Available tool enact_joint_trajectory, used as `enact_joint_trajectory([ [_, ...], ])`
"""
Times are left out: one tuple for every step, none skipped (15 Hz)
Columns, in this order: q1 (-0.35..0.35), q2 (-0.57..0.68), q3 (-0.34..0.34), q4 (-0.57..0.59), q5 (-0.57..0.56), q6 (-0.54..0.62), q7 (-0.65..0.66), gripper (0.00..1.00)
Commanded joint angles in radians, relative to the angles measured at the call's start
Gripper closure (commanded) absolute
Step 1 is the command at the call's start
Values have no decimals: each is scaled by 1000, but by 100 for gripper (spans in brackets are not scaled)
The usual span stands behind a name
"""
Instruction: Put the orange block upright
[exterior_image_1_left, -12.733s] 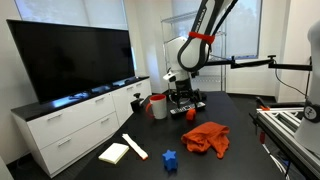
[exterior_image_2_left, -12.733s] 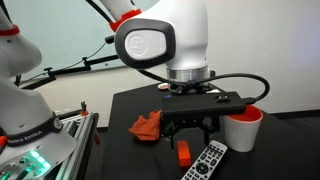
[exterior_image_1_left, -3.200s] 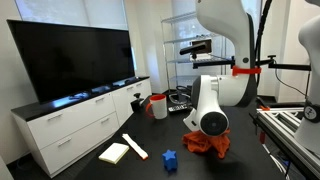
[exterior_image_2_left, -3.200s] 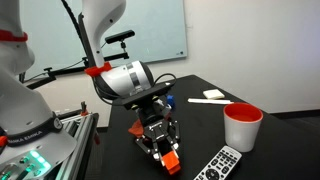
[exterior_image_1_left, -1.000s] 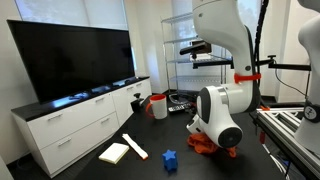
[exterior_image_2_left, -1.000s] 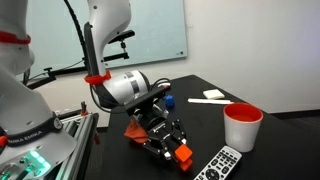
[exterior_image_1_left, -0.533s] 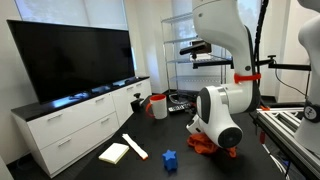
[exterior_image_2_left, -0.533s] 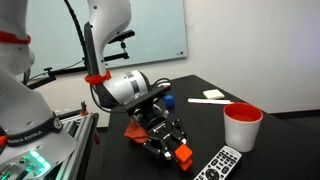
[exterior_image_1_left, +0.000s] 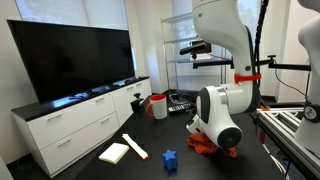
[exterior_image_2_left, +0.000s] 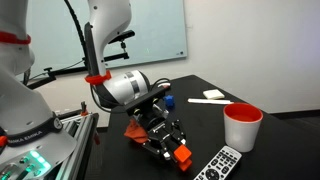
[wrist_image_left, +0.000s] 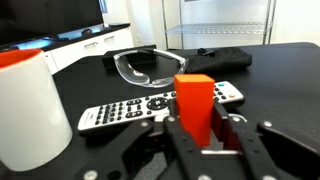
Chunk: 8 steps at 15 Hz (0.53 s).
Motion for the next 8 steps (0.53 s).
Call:
enact_joint_trajectory([
  [-15,4,16,9,25,-9,-1,91],
  [-14,5,16,9,25,-9,0,91],
  [-14,5,16,10,26,-10,0,91],
  [-14,5,16,9,26,-10,2,91],
  [-14,5,16,9,25,-11,3,91],
  [-14,5,17,9,26,-11,3,91],
  [-14,6,17,10,27,-11,4,41],
  [-13,5,17,9,27,-12,4,39],
])
